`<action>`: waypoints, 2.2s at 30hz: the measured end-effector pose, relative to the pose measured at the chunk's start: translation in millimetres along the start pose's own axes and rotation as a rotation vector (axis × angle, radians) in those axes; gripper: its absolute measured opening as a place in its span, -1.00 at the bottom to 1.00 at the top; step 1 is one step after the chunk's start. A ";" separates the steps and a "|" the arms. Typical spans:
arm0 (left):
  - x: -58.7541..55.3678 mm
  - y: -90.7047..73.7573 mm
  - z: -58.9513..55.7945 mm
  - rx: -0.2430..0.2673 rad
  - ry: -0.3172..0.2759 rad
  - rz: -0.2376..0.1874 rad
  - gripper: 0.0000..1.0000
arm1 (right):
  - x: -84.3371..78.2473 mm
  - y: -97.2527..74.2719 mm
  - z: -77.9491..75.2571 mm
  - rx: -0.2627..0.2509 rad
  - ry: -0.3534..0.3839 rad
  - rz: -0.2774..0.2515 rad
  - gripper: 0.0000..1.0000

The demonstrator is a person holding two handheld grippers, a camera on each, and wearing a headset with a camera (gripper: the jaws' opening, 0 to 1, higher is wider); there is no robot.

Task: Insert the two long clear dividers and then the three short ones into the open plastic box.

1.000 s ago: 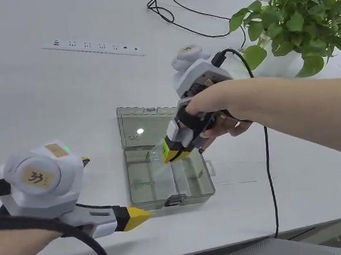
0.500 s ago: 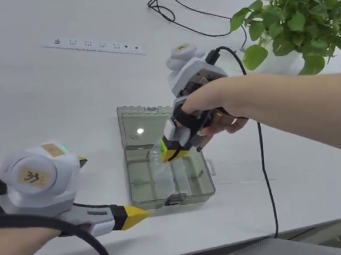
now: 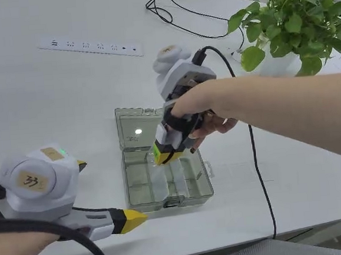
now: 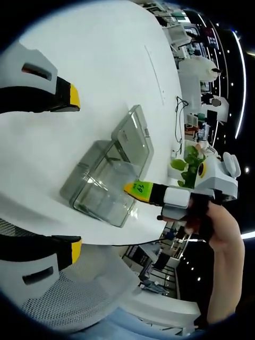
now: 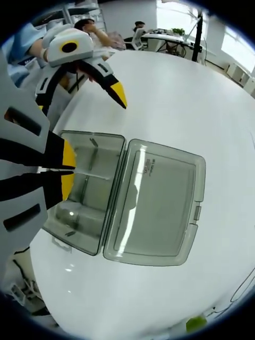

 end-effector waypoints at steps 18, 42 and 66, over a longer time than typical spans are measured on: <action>-1.6 -1.8 0.8 0.006 -0.011 0.007 0.97 | 11.8 18.7 -3.7 -0.029 -0.069 -0.024 -0.94; 0.0 -2.6 -0.5 0.011 -0.007 0.007 0.97 | 5.5 20.0 0.0 0.082 -0.092 -0.041 -0.64; 3.3 -5.2 -1.9 0.013 -0.003 0.010 0.98 | 2.8 10.1 11.2 0.217 -0.155 -0.175 0.31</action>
Point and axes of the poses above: the centre of the closed fingertips' face, and the gripper's own axes: y roughly forward along the fingers, z roughly to its left, x roughly out of its top, the point moved 6 cm from there along -y, roughly backward along the fingers, and after that the axes turned 13 degrees about y, right-handed, at the moved point
